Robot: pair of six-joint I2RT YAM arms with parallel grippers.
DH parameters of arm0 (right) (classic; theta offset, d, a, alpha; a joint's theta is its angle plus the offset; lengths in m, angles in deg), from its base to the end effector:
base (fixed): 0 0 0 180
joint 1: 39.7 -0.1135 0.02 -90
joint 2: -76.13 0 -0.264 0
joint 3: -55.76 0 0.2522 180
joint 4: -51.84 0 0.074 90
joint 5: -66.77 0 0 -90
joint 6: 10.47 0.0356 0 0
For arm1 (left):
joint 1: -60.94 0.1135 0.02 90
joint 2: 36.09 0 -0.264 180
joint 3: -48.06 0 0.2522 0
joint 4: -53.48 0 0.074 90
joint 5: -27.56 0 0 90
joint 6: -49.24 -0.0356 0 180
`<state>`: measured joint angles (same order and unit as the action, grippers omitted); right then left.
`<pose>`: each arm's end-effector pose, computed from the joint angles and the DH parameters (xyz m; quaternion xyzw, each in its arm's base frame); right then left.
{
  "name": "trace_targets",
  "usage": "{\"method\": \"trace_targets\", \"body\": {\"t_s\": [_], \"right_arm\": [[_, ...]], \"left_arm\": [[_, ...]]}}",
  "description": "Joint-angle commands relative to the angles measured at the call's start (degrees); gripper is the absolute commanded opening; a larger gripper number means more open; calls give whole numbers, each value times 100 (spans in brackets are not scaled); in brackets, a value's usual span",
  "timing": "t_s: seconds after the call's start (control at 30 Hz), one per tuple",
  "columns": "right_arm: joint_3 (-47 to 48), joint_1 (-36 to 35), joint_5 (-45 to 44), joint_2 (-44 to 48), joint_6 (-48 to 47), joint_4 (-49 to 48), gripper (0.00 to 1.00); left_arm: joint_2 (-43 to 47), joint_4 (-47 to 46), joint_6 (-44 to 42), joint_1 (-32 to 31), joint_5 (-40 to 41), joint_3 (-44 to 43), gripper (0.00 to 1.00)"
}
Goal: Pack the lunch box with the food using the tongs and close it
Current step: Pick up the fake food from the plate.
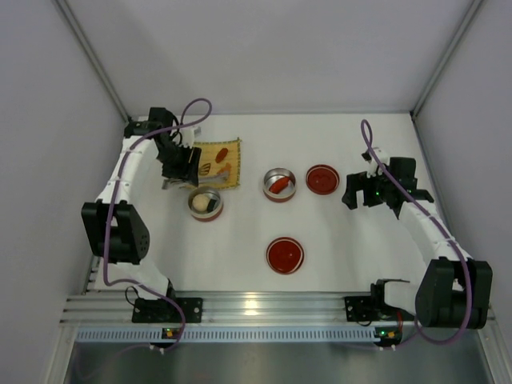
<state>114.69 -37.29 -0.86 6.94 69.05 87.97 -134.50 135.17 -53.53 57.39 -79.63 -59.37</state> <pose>0.2485 0.0031 0.2379 -0.1360 0.9035 0.1381 0.3823 0.3386 -0.0315 0.3111 0.1610 0.9644 -0.1353 0.1604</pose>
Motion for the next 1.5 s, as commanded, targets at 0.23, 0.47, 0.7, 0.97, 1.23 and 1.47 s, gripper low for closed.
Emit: {"method": "trace_targets", "body": {"t_s": [0.23,0.47,0.7,0.97,1.23,1.47], "right_arm": [[273,-31,83,-7,-33,66,99],[265,-31,83,-60,-33,48,99],[273,-31,75,-77,-42,48,99],[273,-31,66,-68,-51,57,99],[265,-31,31,-68,-68,48,99],[273,-31,39,-60,-68,48,99]], "left_arm": [[-178,-402,390,12,14,-257,59],[-354,-473,434,-23,-13,-398,59],[-670,-481,504,-110,49,-705,59],[-881,-508,574,-234,128,-802,56],[-917,-473,592,-234,190,-785,49],[-890,-464,566,-234,181,-802,37]]}}
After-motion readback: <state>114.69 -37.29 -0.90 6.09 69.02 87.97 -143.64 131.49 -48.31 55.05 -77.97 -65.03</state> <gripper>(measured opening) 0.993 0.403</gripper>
